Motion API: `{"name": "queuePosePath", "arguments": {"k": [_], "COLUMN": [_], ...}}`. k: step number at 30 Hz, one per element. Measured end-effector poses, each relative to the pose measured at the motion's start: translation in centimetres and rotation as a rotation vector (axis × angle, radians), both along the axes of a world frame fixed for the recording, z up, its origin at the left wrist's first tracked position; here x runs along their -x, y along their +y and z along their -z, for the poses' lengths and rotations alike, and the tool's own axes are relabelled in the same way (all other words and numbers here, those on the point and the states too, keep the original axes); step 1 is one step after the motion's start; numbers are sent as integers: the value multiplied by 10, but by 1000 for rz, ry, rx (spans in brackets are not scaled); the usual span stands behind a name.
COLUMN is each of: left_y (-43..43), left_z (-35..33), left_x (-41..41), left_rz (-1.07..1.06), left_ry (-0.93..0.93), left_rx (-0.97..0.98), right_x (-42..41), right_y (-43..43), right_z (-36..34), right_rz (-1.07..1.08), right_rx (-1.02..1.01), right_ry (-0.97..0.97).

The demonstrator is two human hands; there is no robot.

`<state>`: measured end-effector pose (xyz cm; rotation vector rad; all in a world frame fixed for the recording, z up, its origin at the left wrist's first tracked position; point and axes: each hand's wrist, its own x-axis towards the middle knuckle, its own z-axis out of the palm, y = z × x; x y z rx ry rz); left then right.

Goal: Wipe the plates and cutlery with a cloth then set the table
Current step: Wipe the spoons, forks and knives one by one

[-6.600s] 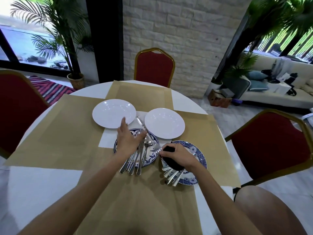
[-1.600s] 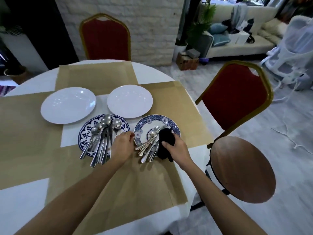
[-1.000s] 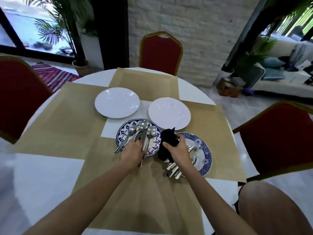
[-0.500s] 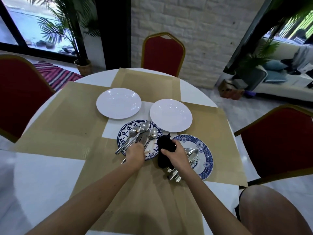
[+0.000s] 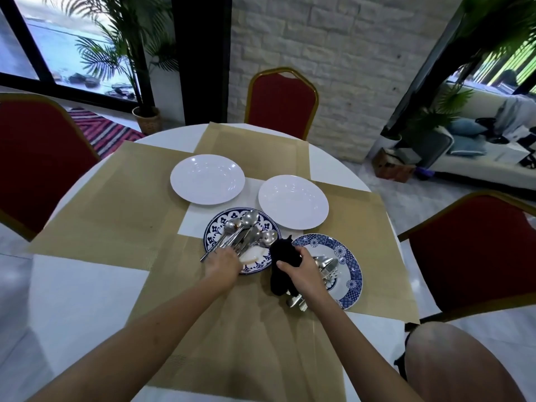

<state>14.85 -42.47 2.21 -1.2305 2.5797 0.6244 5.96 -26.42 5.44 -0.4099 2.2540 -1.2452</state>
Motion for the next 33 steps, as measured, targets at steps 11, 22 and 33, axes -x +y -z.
{"name": "queuePosePath", "arguments": {"k": [11,22,33], "left_y": [2,12,19], "left_z": [-57,-79,-73], "left_x": [-29,-39,-42], "left_rz": [-40,-157,-62], "left_ry": [589,745,702], "left_rx": [-624,-1037,-1060], "right_x": [5,4,58], "right_y": [-17,-42,-37], "right_z": [-31,-18,-43], "right_rz": [21,-355,-243], "right_rx": [279,144,-123], "right_ry": [465,1092,1092]}}
